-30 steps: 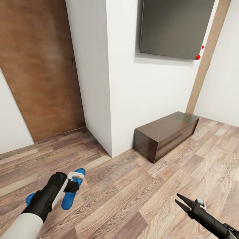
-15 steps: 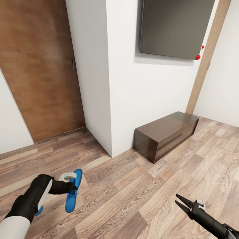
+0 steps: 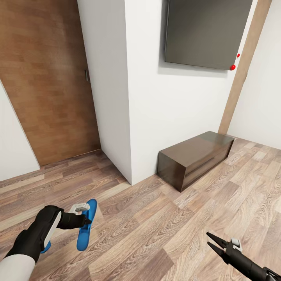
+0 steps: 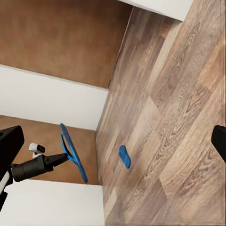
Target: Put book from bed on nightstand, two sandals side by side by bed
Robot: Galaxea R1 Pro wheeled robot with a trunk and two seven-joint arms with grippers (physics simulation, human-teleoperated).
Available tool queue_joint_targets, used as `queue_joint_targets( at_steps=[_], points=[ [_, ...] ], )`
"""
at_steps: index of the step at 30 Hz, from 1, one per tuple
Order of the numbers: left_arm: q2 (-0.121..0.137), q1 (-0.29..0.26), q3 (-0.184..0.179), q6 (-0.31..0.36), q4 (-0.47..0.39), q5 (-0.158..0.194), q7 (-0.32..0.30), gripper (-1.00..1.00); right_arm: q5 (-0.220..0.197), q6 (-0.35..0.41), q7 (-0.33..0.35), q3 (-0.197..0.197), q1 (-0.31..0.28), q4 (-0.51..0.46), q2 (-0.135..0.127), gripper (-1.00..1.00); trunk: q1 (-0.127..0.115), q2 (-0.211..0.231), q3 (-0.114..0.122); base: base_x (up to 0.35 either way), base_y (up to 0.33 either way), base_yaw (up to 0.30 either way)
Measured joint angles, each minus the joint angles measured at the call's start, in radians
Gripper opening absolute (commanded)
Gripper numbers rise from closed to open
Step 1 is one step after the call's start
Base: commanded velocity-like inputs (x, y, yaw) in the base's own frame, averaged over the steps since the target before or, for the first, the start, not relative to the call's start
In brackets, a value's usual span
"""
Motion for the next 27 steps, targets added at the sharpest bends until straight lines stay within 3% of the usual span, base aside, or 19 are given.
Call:
queue_joint_targets(
  at_steps=[11, 27],
  points=[
    [0.000, 0.001, 0.001, 0.002, 0.000, -0.001, 0.000, -1.00, -0.013, -0.005, -0.098, 0.008, 0.000, 0.005, 0.000, 1.00, 0.000, 0.000, 0.000, -0.064, 0.000, 0.157],
    [0.000, 0.000, 0.000, 0.003, 0.000, -0.002, 0.002, -1.00, -0.012, -0.020, -0.108, -0.003, 0.000, 0.002, 0.001, 1.00, 0.000, 0.000, -0.001, -0.008, 0.000, 0.071]
  ],
)
